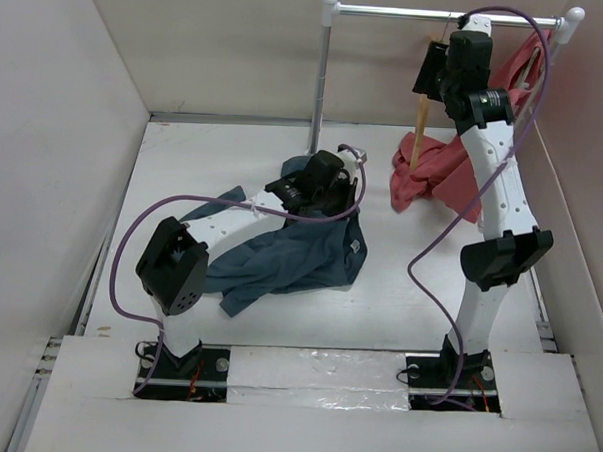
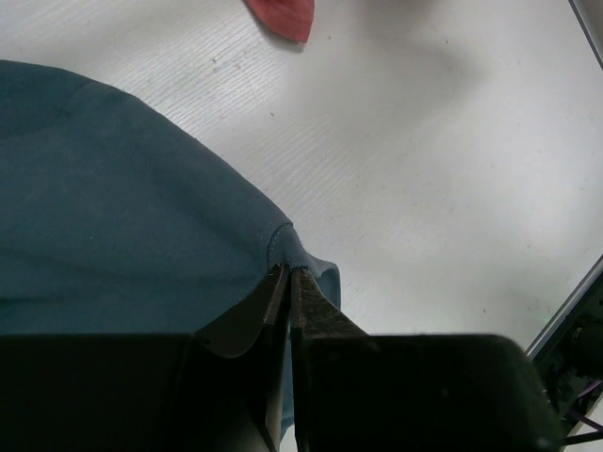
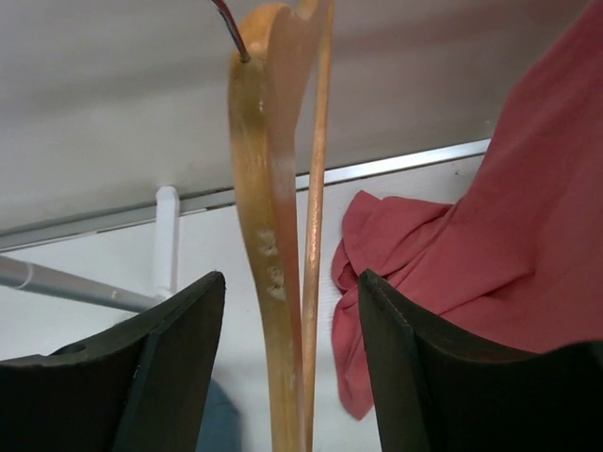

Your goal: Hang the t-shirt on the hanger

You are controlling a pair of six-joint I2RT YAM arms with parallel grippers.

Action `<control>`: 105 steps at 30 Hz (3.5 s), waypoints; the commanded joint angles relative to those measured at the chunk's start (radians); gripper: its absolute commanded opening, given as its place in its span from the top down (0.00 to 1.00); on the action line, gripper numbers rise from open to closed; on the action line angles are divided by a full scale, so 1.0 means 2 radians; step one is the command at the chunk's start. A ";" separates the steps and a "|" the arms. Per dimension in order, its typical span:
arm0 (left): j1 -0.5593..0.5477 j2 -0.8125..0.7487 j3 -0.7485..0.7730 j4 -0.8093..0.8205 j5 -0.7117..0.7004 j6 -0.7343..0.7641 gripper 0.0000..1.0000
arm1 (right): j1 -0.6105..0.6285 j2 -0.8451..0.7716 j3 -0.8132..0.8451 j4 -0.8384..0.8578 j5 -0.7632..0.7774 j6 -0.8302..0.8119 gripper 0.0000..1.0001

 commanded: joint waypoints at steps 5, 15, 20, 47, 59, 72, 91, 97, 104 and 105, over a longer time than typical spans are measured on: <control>-0.002 -0.037 -0.009 0.011 0.007 -0.002 1.00 | 0.003 0.013 0.028 0.024 0.039 -0.025 0.49; -0.002 -0.042 -0.015 0.011 0.004 -0.001 1.00 | 0.003 -0.001 0.035 0.034 0.044 -0.026 1.00; -0.002 -0.043 -0.012 0.010 0.001 0.000 1.00 | 0.003 -0.029 0.038 0.050 0.024 -0.026 1.00; 0.017 -0.031 0.014 0.001 -0.015 0.012 1.00 | 0.052 -0.433 -0.472 0.143 -0.108 0.054 1.00; 0.026 0.028 0.085 -0.030 -0.043 0.025 1.00 | 0.108 -0.659 -0.609 -0.060 -0.174 0.182 1.00; 0.031 0.072 0.158 -0.071 -0.052 0.020 1.00 | 0.108 -0.702 -0.634 -0.123 -0.216 0.192 1.00; 0.012 0.016 0.090 -0.052 -0.012 -0.008 1.00 | 0.108 -0.668 -0.714 0.042 -0.205 0.217 1.00; 0.012 0.003 0.100 -0.055 0.000 -0.015 1.00 | 0.118 -0.649 -0.733 0.104 -0.181 0.216 1.00; 0.012 -0.023 0.113 -0.052 0.024 -0.037 1.00 | 0.133 -0.619 -0.749 0.175 -0.134 0.206 1.00; 0.012 -0.026 0.113 -0.052 0.025 -0.040 1.00 | 0.138 -0.614 -0.752 0.188 -0.134 0.206 1.00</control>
